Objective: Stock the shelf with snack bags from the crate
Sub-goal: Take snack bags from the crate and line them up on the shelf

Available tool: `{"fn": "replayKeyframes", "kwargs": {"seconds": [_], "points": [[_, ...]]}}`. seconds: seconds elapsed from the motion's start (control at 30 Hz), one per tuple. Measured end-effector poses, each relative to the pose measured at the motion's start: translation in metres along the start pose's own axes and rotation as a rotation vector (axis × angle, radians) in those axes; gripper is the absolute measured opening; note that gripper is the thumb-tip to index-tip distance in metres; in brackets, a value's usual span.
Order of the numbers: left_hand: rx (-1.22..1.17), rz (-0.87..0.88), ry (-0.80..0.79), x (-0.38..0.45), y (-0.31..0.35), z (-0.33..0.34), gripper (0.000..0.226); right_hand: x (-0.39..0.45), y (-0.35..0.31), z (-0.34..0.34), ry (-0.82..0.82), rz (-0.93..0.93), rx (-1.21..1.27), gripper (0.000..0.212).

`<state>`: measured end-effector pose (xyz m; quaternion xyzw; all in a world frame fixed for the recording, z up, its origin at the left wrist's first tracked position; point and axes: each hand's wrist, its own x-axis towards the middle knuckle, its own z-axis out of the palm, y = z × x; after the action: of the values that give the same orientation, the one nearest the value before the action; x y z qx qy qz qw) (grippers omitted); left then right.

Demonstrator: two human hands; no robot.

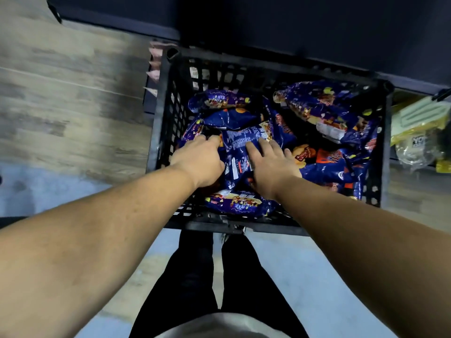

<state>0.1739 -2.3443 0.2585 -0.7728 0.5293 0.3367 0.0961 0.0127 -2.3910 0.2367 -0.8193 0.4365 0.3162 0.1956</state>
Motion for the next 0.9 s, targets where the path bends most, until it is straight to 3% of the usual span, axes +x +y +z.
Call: {"fn": "replayKeyframes", "kwargs": {"seconds": [0.13,0.2,0.43,0.57,0.7,0.83,0.9], "points": [[-0.012,-0.015,0.003,0.007,-0.007,0.006,0.047,0.010,0.005,0.001,0.102,0.008,0.069,0.094],[-0.021,-0.034,0.008,0.007,-0.010,0.007,0.044,0.014,0.007,-0.007,0.156,-0.008,0.150,0.082],[-0.053,-0.059,0.044,0.005,-0.008,-0.002,0.040,0.009,0.024,-0.070,0.239,0.082,0.861,0.032],[-0.047,-0.065,0.049,0.005,-0.005,-0.008,0.042,0.008,0.031,-0.079,0.120,0.200,1.207,0.014],[-0.046,-0.069,0.043,0.006,-0.003,-0.008,0.041,0.008,0.040,-0.063,-0.120,0.274,1.118,0.010],[-0.044,-0.072,0.023,0.007,-0.004,-0.002,0.042,0.012,0.049,-0.051,-0.015,0.294,0.683,0.050],[-0.045,-0.083,0.005,0.009,-0.007,0.001,0.043,0.014,0.050,-0.047,0.042,0.295,0.636,0.050]]}}
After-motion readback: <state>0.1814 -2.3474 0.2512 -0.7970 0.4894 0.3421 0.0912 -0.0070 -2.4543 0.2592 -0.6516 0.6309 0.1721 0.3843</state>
